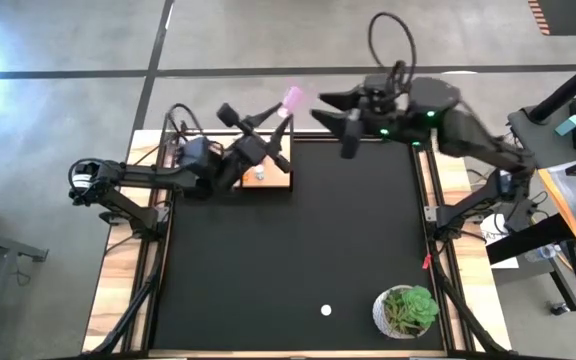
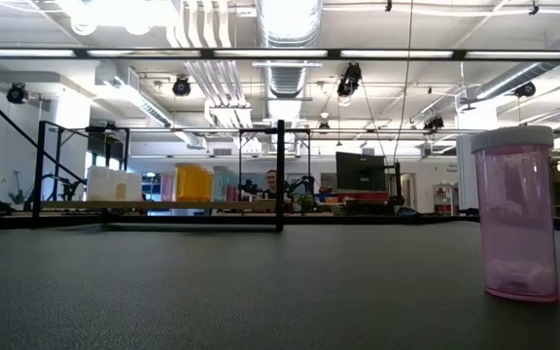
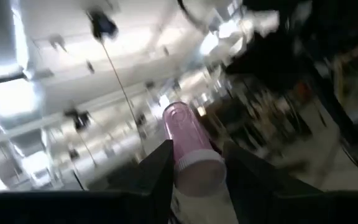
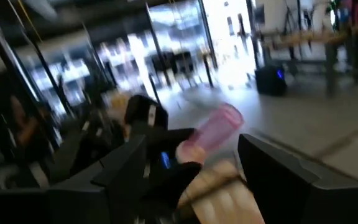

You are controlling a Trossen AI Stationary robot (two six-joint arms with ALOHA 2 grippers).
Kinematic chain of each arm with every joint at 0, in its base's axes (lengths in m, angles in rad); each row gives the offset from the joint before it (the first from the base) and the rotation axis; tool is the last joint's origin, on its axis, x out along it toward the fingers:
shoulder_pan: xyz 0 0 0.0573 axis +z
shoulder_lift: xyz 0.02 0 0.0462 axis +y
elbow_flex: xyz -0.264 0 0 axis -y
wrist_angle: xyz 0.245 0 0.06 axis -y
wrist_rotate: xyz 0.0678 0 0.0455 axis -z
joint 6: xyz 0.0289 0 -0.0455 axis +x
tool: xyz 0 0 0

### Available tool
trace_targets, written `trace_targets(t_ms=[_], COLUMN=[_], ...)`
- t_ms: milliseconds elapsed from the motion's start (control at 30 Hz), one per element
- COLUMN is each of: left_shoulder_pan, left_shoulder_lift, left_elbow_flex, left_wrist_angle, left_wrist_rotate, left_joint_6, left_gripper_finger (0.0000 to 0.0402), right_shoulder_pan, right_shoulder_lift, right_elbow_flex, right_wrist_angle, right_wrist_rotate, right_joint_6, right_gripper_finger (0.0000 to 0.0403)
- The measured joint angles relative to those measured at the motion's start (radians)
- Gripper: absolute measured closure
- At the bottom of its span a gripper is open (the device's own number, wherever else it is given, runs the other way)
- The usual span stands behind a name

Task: Pick and place medicine bottles onto shelf by color
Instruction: Put the top pink pill bottle on the shelf aligned with the other pink pill bottle

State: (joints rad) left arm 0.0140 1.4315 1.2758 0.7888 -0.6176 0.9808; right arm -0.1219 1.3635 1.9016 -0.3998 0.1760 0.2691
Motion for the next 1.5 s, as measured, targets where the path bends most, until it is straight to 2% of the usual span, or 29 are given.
trace_targets(t_ms=[233, 333, 467, 567, 767, 900, 1067, 1133, 1300, 1500], left_shoulder_pan=[0.003, 0.011, 0.027, 0.042, 0.114, 0.2, 0.328, 0.377, 0.501, 0.636], left_shoulder_lift=[0.0, -0.004, -0.005, -0.005, -0.011, -0.011, -0.011, -0.007, 0.001, 0.06], left_elbow_flex=[0.003, 0.018, 0.061, 0.077, 0.143, 0.216, 0.28, 0.287, 0.256, 0.218], left_wrist_angle=[-0.497, -0.732, -1.012, -1.16, -1.498, -1.728, -1.946, -2.02, -2.181, -2.228], left_wrist_rotate=[-0.162, -0.21, -0.197, -0.109, 0.158, 0.296, 0.495, 0.53, 0.538, 0.538], left_joint_6=[-0.31, -0.474, -0.696, -0.834, -1.074, -1.132, -1.131, -1.129, -1.094, -1.076], left_gripper_finger=[0.0293, 0.0293, 0.0293, 0.0293, 0.0293, 0.0293, 0.0293, 0.0293, 0.0293, 0.0293], right_shoulder_pan=[0.001, 0.001, 0.001, 0.001, 0.001, 0.001, 0.001, 0.001, 0.001, 0.001], right_shoulder_lift=[-0.033, -0.056, -0.079, -0.08, -0.077, -0.064, -0.046, -0.038, -0.013, 0.007], right_elbow_flex=[0.127, 0.143, 0.14, 0.138, 0.138, 0.138, 0.138, 0.138, 0.137, 0.137], right_wrist_angle=[-0.507, -0.617, -0.697, -0.73, -0.744, -0.767, -0.779, -0.779, -0.779, -0.778], right_wrist_rotate=[0.017, 0.074, 0.163, 0.206, 0.218, 0.218, 0.218, 0.218, 0.218, 0.218], right_joint_6=[-0.002, 0.022, 0.023, 0.023, 0.021, 0.019, 0.019, 0.019, 0.019, 0.019], right_gripper_finger=[0.0165, 0.0169, 0.0172, 0.0172, 0.0172, 0.0172, 0.0172, 0.0172, 0.0172, 0.0172])
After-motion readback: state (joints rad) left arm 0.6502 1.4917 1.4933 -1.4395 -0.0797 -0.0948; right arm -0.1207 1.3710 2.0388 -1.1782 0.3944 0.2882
